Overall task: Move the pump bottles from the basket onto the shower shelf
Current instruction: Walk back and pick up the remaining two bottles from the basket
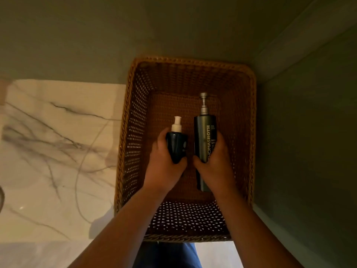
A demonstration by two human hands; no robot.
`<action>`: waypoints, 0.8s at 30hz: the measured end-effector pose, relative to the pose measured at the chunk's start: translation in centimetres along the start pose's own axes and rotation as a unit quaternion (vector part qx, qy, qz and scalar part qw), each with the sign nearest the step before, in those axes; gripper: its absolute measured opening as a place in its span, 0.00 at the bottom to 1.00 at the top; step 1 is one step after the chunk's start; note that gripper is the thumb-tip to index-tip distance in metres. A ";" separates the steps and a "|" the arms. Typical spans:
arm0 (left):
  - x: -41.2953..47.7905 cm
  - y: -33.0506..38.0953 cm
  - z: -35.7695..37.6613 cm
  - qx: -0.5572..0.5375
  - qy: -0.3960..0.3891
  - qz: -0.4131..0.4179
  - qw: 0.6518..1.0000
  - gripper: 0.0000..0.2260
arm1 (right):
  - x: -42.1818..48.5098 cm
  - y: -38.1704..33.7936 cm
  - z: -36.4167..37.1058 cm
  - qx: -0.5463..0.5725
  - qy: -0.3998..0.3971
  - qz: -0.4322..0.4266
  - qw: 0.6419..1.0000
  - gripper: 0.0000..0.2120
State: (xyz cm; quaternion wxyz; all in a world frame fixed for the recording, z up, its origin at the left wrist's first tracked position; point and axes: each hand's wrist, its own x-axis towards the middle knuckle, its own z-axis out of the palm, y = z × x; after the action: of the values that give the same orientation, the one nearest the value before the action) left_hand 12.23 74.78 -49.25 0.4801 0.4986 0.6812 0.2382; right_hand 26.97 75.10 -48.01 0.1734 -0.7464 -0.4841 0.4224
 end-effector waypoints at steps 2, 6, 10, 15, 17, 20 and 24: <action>-0.9 2.1 -2.2 -0.001 0.004 0.029 1.000 0.39 | -1.5 -2.5 -1.3 0.012 0.016 -0.020 1.000 0.42; -3.2 6.0 -6.6 -0.015 0.014 0.081 0.996 0.39 | -5.2 -7.2 -3.5 0.029 0.051 -0.060 0.997 0.41; -6.7 9.0 -11.0 -0.040 -0.005 0.120 0.992 0.39 | -10.8 -10.9 -4.7 0.034 0.088 -0.076 0.993 0.42; -12.4 12.4 -16.3 -0.033 -0.035 0.186 0.981 0.40 | -19.5 -14.5 -5.6 0.060 0.148 -0.094 0.983 0.43; -14.7 13.8 -18.1 -0.023 -0.048 0.224 0.973 0.40 | -22.9 -15.6 -6.2 0.062 0.178 -0.099 0.977 0.43; -17.9 15.3 -20.4 -0.021 -0.086 0.263 0.961 0.40 | -27.7 -16.4 -6.9 0.069 0.230 -0.090 0.967 0.43; -21.8 16.8 -21.6 -0.028 -0.162 0.302 0.939 0.40 | -34.0 -16.1 -7.1 0.041 0.316 -0.053 0.946 0.43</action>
State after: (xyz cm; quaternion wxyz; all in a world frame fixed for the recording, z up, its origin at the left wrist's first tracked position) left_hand 1.42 64.87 -17.50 0.5034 0.6992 0.4044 0.3068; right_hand 17.41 54.22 -17.43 0.3701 -0.8072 -0.4255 0.1741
